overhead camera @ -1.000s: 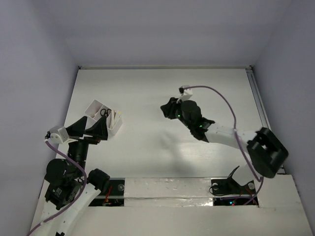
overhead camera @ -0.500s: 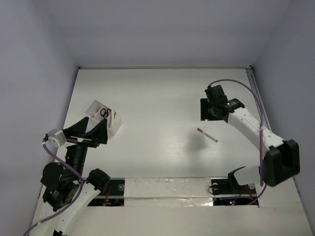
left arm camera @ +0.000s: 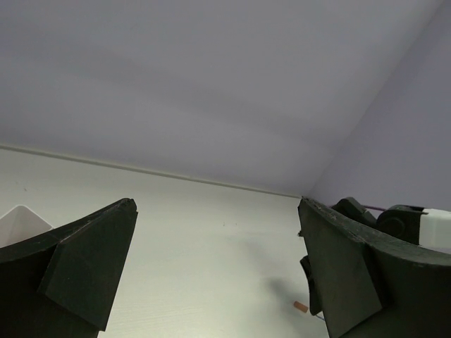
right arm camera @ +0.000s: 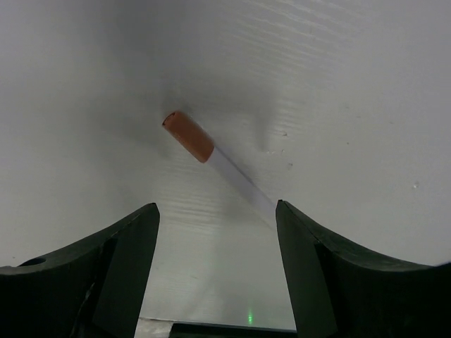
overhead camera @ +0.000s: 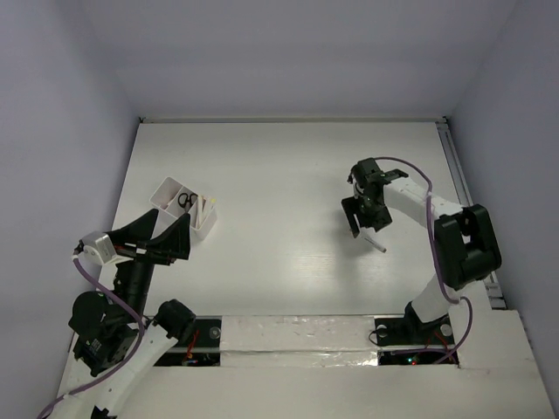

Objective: Sort the stationery into containers
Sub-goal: Pick up the pen from the center of the board.

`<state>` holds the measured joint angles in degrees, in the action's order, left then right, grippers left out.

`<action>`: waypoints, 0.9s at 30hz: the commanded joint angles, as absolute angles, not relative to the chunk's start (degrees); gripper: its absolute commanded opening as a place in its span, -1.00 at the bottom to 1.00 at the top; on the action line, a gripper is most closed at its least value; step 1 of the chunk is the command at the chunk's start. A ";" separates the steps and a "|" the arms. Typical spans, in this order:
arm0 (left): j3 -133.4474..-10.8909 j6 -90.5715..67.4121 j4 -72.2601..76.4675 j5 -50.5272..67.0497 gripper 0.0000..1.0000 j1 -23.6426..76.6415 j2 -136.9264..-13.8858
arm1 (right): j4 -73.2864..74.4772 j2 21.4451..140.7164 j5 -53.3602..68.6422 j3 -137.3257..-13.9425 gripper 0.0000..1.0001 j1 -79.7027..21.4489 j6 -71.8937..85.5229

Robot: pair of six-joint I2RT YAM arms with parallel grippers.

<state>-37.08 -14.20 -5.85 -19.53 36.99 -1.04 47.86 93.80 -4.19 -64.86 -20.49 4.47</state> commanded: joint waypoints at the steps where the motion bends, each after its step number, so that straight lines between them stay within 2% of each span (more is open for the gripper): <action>1: -36.91 -13.71 -3.69 -19.51 0.98 37.35 -0.26 | 45.53 96.58 -1.75 -66.70 0.45 -19.42 1.32; 6: -36.91 -13.62 -3.69 -19.51 0.98 37.35 -0.26 | 42.02 101.33 -1.41 -68.20 0.36 -18.81 -1.22; 12: -37.00 -13.62 -3.78 -19.42 0.98 37.35 -0.26 | 41.22 105.47 1.30 -69.17 -0.10 -18.28 -0.71; 15: -37.00 -13.54 -3.69 -19.69 0.98 37.35 -0.26 | 39.73 106.17 2.99 -67.68 -0.21 -18.28 -0.09; 16: -37.00 -13.45 -3.69 -19.77 0.98 37.35 -0.44 | 39.73 106.95 3.08 -67.59 -0.43 -18.28 -0.09; 18: -37.00 -13.54 -3.78 -19.86 0.98 37.35 -0.53 | 39.11 107.58 3.78 -67.24 -0.55 -18.28 -0.09; 20: -37.00 -13.54 -3.69 -19.95 0.98 37.35 -0.70 | 38.06 107.93 3.96 -66.80 -0.79 -18.28 1.74; 24: -37.00 -13.36 -3.78 -20.13 0.98 37.35 -1.32 | 36.13 104.95 2.46 -67.58 -1.00 -20.82 4.91; 27: -36.91 -13.45 -3.78 -20.04 0.98 37.35 -1.93 | 32.53 100.13 3.95 -69.34 -1.00 -23.37 6.76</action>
